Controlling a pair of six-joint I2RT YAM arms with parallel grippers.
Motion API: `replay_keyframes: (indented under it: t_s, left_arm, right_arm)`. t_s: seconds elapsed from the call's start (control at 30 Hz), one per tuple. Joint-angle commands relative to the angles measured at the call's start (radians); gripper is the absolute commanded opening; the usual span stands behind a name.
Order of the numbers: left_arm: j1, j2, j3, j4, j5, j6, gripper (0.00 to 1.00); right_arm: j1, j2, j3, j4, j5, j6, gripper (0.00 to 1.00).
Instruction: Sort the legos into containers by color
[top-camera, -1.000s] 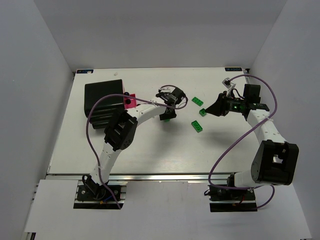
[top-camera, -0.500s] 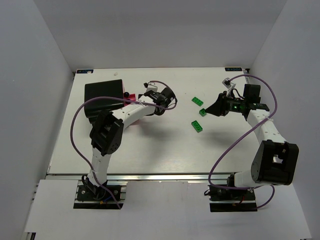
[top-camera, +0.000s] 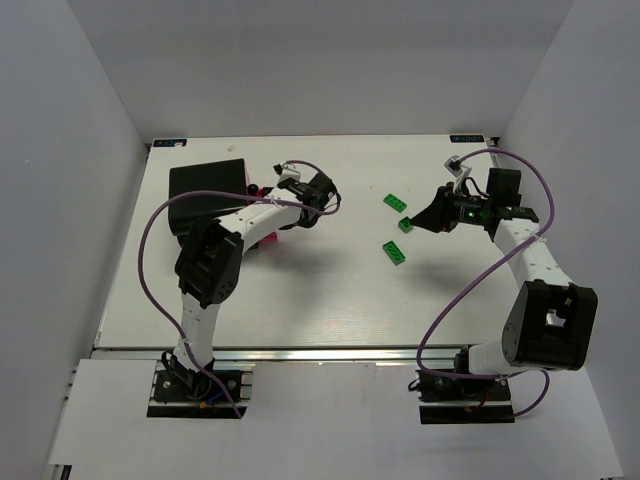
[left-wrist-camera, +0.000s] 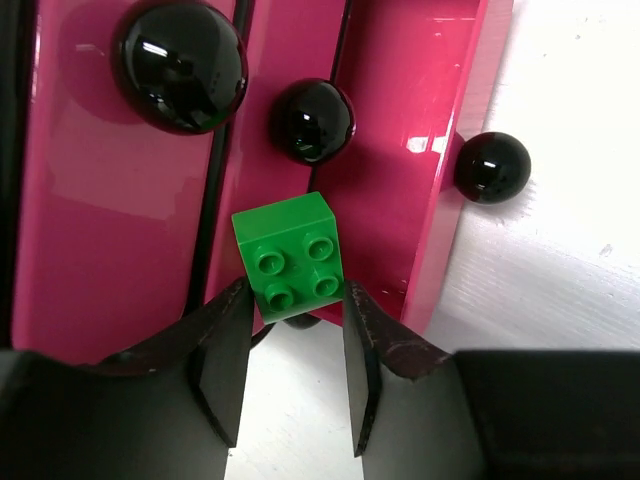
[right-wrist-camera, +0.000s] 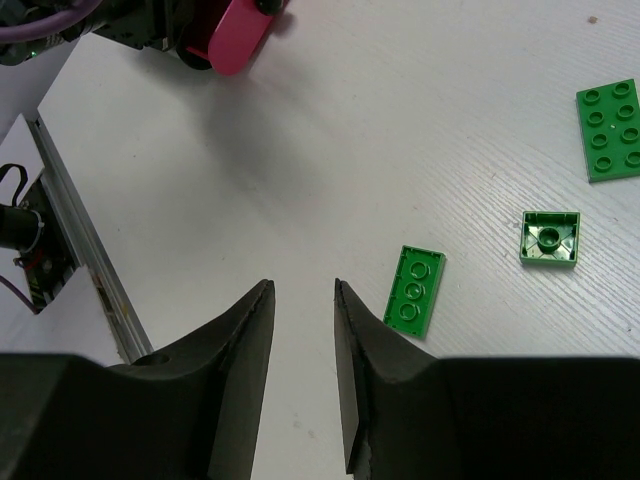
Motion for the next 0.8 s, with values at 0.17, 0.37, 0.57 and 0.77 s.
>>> replay_keyframes:
  t_s: [0.17, 0.37, 0.57, 0.77]
  left_arm:
    - [-0.001, -0.006, 0.019, 0.013, 0.001, 0.032, 0.58]
    - [-0.001, -0.017, 0.029, 0.007, 0.0, 0.038, 0.68]
    - [-0.031, -0.13, 0.002, 0.146, 0.169, 0.203, 0.31]
    - [-0.008, -0.539, -0.346, 0.559, 0.787, 0.401, 0.17]
  right_arm:
    - [-0.006, -0.023, 0.036, 0.002, -0.018, -0.011, 0.36]
    - [-0.003, -0.015, 0.039, -0.005, -0.022, -0.023, 0.37]
    - [0.039, 0.006, 0.087, -0.096, 0.057, -0.113, 0.41]
    - [0.183, 0.058, 0.101, -0.114, 0.465, -0.176, 0.5]
